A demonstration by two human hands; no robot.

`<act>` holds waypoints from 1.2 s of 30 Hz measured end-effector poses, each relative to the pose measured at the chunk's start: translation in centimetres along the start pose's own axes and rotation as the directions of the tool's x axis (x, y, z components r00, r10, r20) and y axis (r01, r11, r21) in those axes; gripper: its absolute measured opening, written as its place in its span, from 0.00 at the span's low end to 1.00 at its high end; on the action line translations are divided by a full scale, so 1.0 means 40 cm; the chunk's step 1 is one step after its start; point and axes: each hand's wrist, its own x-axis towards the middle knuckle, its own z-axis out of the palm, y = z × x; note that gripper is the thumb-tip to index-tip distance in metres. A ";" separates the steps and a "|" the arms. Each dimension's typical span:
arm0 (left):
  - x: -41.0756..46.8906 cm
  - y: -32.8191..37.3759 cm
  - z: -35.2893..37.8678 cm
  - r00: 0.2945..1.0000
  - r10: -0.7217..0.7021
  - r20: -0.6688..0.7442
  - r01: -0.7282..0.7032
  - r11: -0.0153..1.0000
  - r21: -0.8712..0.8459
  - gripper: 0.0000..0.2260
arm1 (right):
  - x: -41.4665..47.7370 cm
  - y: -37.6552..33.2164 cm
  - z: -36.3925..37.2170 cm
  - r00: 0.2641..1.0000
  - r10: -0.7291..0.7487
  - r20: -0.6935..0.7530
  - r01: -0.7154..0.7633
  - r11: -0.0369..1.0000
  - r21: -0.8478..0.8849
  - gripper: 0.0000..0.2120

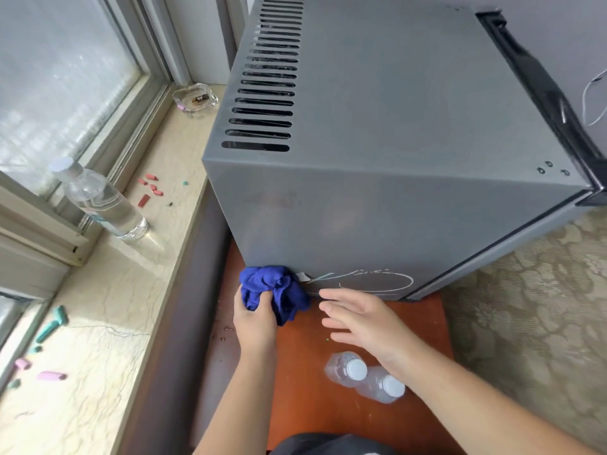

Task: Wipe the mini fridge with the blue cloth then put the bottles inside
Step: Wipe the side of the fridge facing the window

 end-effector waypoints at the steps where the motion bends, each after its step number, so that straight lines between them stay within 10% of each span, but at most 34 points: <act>1: 0.000 -0.018 0.017 1.000 -0.026 0.012 0.026 1.000 -0.004 0.18 | -0.003 0.009 -0.019 1.000 0.007 -0.021 -0.007 1.000 0.001 0.13; 16: -0.238 -0.126 0.339 0.891 -0.114 0.439 0.014 0.974 0.226 0.07 | 0.001 0.141 -0.253 0.951 0.179 -0.253 -0.028 0.863 0.504 0.12; 21: -0.236 -0.173 0.384 0.893 -0.163 0.419 0.008 0.937 0.348 0.11 | 0.044 0.203 -0.298 0.906 0.291 -0.306 -0.097 0.849 0.519 0.13; 30: -0.275 -0.111 0.300 0.967 0.170 0.191 -0.202 0.965 0.165 0.11 | 0.043 0.158 -0.222 0.949 -0.057 -0.311 0.145 0.953 0.267 0.16; 36: -0.241 -0.166 0.367 0.979 0.045 0.198 -0.098 0.958 0.269 0.07 | 0.083 0.206 -0.284 0.940 0.073 -0.334 0.062 0.924 0.377 0.16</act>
